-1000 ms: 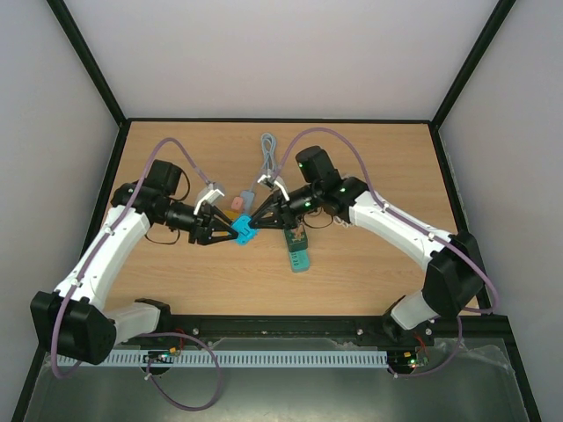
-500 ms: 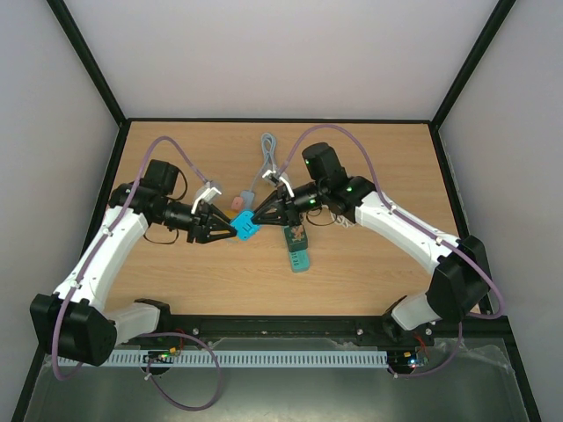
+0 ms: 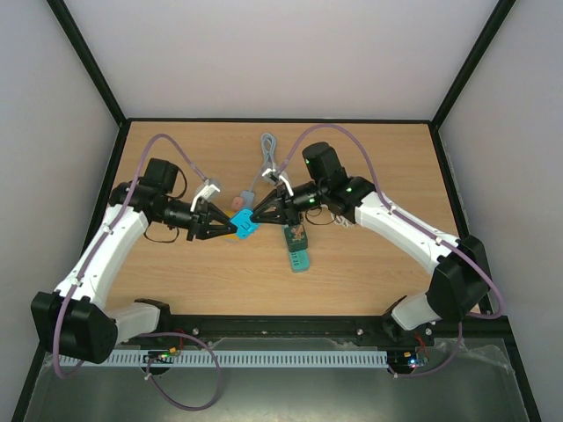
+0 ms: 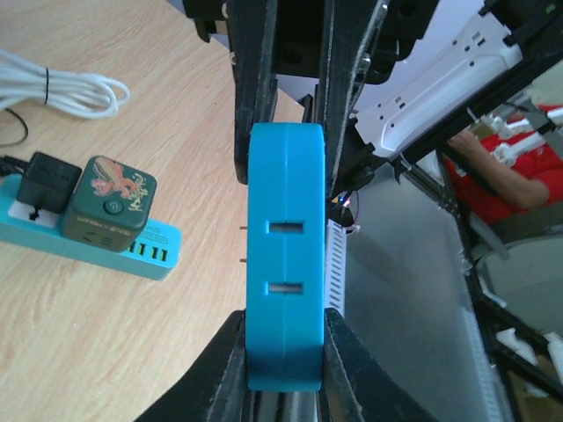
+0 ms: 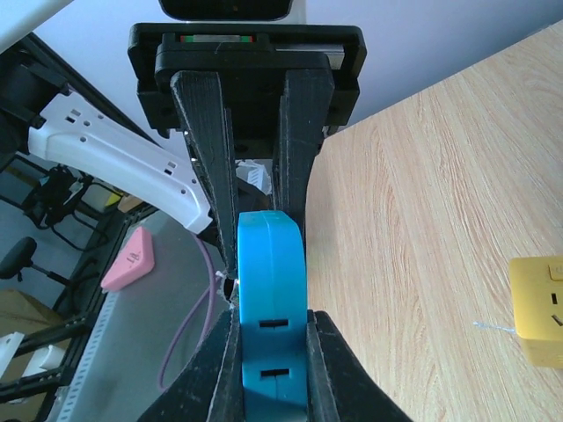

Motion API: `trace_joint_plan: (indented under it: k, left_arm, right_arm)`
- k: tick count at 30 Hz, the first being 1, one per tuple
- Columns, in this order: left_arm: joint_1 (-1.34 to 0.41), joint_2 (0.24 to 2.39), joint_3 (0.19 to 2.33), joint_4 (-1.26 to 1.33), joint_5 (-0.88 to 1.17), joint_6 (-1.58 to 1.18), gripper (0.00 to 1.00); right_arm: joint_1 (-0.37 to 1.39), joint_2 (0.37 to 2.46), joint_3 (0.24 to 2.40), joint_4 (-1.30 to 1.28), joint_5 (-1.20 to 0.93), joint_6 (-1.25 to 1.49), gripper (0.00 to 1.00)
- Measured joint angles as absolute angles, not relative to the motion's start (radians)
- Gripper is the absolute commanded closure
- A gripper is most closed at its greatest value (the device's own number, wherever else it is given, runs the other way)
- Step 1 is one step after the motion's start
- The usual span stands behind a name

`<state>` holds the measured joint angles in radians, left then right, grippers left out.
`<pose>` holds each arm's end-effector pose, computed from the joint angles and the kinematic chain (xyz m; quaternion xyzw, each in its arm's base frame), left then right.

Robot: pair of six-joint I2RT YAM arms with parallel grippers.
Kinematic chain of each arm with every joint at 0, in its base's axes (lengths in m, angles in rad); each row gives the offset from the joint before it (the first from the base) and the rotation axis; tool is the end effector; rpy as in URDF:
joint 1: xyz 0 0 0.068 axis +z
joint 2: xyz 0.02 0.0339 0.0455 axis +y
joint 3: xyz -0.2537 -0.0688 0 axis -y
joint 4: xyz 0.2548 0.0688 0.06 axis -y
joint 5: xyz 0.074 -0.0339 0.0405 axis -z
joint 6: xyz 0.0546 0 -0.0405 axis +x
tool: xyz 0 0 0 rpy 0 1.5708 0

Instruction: Pull the plug off the socket

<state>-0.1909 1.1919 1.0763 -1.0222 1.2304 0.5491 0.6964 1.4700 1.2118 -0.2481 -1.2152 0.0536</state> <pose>0.2110 -0.0932 0.2957 0.4040 0.6988 -0.5234 0.2730 0.2261 0.2557 0.3138 -0.4984 0.5797 0.6103 0.2075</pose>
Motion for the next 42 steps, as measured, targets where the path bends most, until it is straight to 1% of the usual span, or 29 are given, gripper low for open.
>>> trace_joint_plan:
  k: [1,2,3,4,5,8,10,12,16,24,28,32,42]
  left_arm:
    - [-0.189,1.192,1.076,-1.023,1.233,0.551,0.89]
    - [-0.188,1.192,1.076,-1.024,1.235,0.552,0.91]
    - [-0.185,1.192,1.076,-1.024,1.239,0.557,0.92]
    - [-0.183,1.192,1.076,-1.023,1.242,0.556,0.94]
    - [-0.178,1.192,1.076,-1.021,1.243,0.553,0.95]
    - [-0.162,1.192,1.076,-1.016,1.245,0.553,0.98]
    - [-0.155,1.191,1.076,-1.015,1.248,0.552,0.98]
    - [-0.152,1.191,1.076,-1.013,1.25,0.551,0.98]
    - [-0.15,1.189,1.076,-1.014,1.259,0.551,0.98]
    - [-0.139,1.17,1.076,-1.027,1.288,0.562,0.98]
    - [-0.138,1.161,1.076,-1.032,1.298,0.569,0.98]
    - [-0.134,1.159,1.076,-1.034,1.309,0.57,0.98]
    - [-0.123,1.159,1.076,-1.04,1.32,0.572,0.98]
  right_arm:
    - [0.696,1.47,1.211,-0.248,-1.215,0.055,0.84]
    - [0.696,1.47,1.211,-0.247,-1.216,0.057,0.69]
    - [0.694,1.47,1.211,-0.246,-1.216,0.057,0.57]
    - [0.693,1.47,1.211,-0.241,-1.217,0.064,0.49]
    - [0.686,1.47,1.21,-0.238,-1.223,0.067,0.42]
    - [0.664,1.458,1.2,-0.217,-1.235,0.087,0.29]
    - [0.63,1.439,1.185,-0.194,-1.235,0.103,0.23]
    - [0.606,1.418,1.171,-0.173,-1.224,0.113,0.19]
    - [0.586,1.393,1.161,-0.144,-1.169,0.114,0.15]
    - [0.577,1.421,1.1,-0.107,-1.039,0.066,0.02]
    - [0.575,1.459,1.058,-0.059,-1.032,0.08,0.0]
    - [0.584,1.485,1.035,-0.011,-1.04,0.109,0.01]
    - [0.678,1.507,1.035,0.07,-1.084,0.139,0.02]
